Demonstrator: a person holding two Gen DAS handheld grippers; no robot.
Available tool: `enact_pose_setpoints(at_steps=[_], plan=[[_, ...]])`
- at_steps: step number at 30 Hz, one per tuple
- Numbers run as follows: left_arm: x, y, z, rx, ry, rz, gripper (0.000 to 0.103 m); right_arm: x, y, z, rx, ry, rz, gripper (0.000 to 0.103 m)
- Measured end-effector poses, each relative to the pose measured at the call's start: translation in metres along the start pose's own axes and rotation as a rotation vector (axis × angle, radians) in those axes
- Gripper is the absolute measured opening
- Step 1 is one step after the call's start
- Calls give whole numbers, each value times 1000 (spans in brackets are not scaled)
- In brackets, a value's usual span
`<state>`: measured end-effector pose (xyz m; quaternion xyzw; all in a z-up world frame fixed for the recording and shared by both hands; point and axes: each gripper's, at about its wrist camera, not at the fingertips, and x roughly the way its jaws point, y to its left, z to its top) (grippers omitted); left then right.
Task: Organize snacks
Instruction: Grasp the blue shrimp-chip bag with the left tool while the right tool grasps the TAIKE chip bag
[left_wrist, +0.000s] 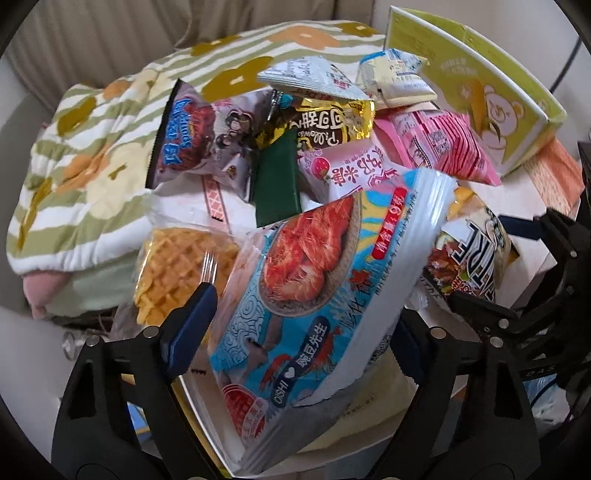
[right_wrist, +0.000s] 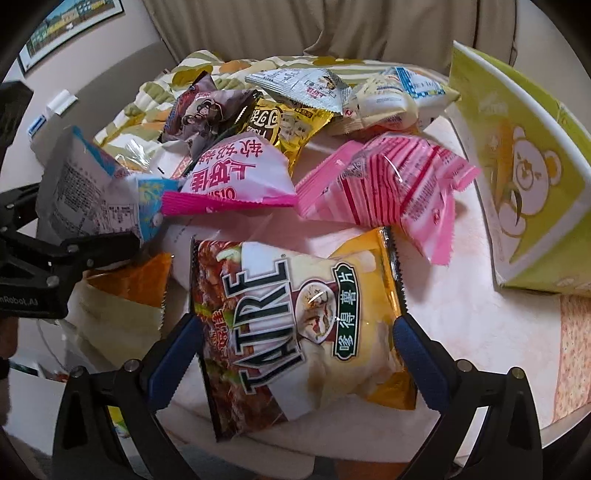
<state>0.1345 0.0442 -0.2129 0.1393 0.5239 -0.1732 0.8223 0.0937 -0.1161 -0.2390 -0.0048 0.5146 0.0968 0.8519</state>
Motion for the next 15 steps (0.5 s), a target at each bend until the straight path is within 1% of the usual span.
enact_pose_setpoints(at_steps=[1,2,3,7,12,15], plan=[[1,-1,0,11,-1,-5,83,2,2,0,-8,-4,-13,103],[2,-1,0,21,-4,-15,80,4,2,2,-17,-4,-26,103],[2,-1,0,27,-6,-24,74,5,2,2,-19,-2,-26,103],[2,-5,0,63,-13,-28,71,8,-7,4,8,-5,2,103],[-1,-5,-1,72,-25,-32,69,15,-18,8,46,-7,52,103],[-3,-5,-3,75,-34,-34,68,18,-17,11,37,-14,57,103]])
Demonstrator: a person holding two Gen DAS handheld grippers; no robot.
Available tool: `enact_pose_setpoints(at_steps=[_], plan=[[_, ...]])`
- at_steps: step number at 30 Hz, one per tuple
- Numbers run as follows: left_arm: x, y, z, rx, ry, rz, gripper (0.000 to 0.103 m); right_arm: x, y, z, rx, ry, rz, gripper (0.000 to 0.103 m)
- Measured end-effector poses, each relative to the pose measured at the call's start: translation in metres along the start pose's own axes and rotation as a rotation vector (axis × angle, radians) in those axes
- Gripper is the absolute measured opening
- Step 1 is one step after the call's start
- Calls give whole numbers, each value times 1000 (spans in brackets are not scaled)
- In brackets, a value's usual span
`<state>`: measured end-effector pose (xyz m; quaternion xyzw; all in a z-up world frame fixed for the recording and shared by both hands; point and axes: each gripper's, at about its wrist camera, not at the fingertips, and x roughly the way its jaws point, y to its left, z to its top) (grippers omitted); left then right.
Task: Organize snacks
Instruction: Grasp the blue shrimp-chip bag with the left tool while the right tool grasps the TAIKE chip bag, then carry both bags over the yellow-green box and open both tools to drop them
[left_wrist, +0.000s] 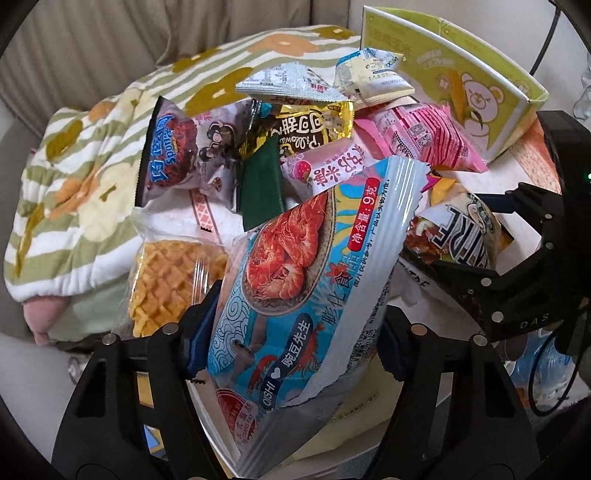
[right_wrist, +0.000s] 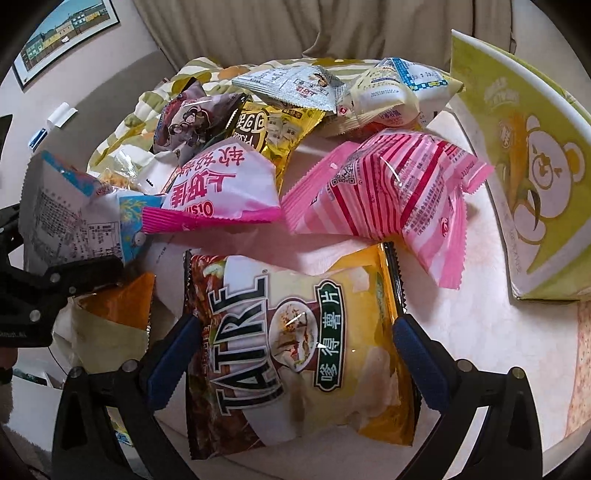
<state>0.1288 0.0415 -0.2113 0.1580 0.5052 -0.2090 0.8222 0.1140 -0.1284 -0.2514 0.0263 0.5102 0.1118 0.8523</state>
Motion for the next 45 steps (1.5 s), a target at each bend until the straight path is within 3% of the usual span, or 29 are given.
enact_pose_setpoints(at_steps=[2,7,11,20,27,35,45], plan=[[-1,-2,-1,3,-4,-1,67,-1,2,-1,-28,-11,-4,102],[-6,-3,-1,4,-15,-5,61,-12,16,-9,-80,-56,-26,81],[-11,-3,-2,-3,-22,-5,59,-20,22,-12,-82,-76,-53,73],[-41,-5,-1,-5,-79,1,57,-51,21,-9,-64,-102,-37,71],[-78,-9,16,-22,-145,13,57,-97,13,11,16,-174,-34,71],[-115,-34,82,-22,-272,7,57,-157,-27,44,78,-287,-80,71],[-115,-130,193,-42,-357,-75,57,-211,-127,70,52,-343,-126,71]])
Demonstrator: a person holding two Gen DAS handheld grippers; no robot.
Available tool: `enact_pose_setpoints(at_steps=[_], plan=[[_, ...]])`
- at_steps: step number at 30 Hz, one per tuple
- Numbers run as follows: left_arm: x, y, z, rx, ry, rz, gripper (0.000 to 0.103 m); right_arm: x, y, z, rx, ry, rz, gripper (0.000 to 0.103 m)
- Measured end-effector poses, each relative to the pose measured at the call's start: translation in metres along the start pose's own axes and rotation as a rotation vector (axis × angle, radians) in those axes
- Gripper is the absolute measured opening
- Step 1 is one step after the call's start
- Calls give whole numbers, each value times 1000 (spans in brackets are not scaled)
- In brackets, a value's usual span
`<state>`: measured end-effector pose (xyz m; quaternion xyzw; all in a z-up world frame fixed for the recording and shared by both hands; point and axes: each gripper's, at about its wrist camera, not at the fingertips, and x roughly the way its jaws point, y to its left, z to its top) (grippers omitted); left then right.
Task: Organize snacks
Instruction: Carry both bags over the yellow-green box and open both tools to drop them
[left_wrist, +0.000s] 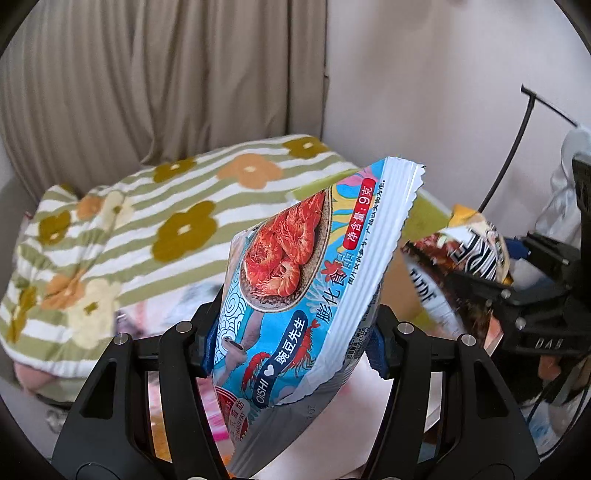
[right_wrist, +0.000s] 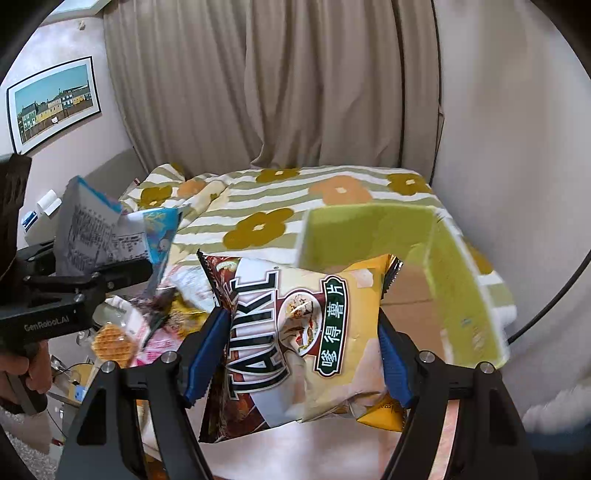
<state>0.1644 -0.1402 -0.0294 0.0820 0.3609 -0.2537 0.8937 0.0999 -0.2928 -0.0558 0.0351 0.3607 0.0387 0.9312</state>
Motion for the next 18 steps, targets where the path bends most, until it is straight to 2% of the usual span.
enact_pose_setpoints(at_steps=[5,9,12,18], plan=[[46,-55,35,-38,25,-20,57,3,-61,15,-24,5,0,71],[90,-90,52,-84,89,-30,57,12,-104,20,-23,36,5,71],[119,-110,57,-88,142,-21,57,19,-125,24,-16,54,14,71],[166,-127,52,-74,244,-1,58,36,-160,26,36,86,34,71]])
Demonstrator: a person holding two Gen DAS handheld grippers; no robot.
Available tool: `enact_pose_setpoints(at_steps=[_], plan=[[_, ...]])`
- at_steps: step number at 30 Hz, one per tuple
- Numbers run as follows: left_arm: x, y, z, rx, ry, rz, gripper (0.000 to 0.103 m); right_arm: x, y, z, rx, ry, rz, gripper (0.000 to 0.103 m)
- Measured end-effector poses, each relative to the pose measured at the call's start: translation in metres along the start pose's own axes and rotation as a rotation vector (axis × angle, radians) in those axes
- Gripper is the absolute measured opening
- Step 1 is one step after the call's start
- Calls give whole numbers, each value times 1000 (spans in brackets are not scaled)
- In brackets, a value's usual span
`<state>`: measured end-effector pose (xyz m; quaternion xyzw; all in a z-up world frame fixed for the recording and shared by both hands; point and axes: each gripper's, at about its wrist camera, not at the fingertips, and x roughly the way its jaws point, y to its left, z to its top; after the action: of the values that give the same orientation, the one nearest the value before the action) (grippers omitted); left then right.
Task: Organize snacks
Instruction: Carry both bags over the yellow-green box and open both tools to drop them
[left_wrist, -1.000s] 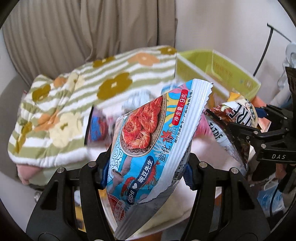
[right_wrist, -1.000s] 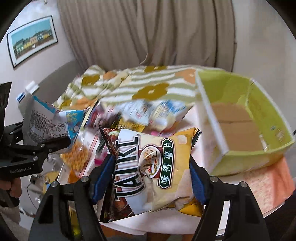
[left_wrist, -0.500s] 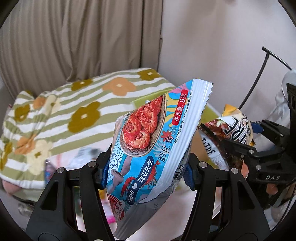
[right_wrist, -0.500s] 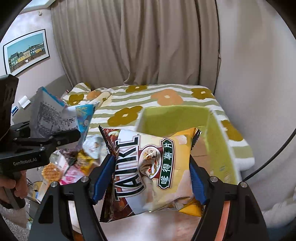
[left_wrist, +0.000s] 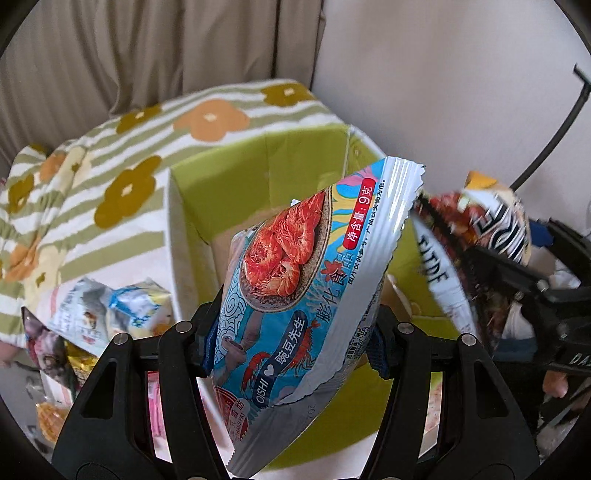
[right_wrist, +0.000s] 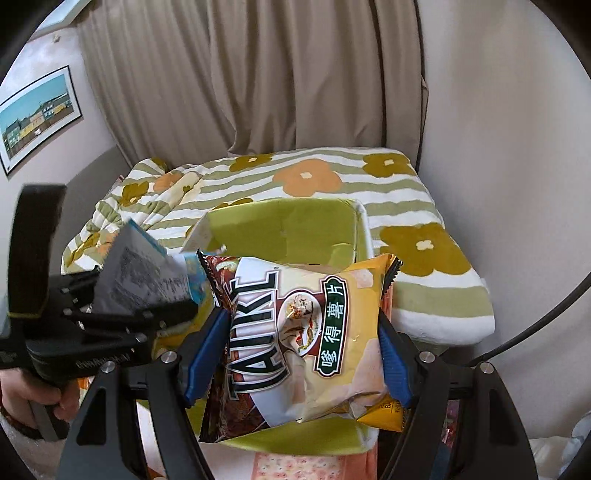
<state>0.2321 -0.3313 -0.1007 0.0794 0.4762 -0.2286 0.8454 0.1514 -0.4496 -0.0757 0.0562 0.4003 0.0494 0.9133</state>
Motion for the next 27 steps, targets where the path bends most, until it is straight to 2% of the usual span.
enact_pose_setpoints(at_steps=[1,2,4,5,10,16,24,27], plan=[[3,-2,-1,7,2,-3,58,3,-4,0,9,6,-3,71],[4,-3,-1,17,-1,-6,63,5,-6,1,17,9,-3,71],[8,-5,0,29,9,-11,85,8,-13,2,35,20,1,72],[10,-6,0,30,13,-6,103,10,-16,3,44,27,1,72],[8,-3,-5,34,25,21,103,21,-24,6,55,62,-18,72],[-5,20,-15,-42,28,17,103,27,-23,7,48,102,8,73],[-27,45,-21,-76,-4,58,103,38,12,14,-50,122,84,74],[-34,53,-25,-87,-17,81,103,46,27,11,-82,139,122,81]])
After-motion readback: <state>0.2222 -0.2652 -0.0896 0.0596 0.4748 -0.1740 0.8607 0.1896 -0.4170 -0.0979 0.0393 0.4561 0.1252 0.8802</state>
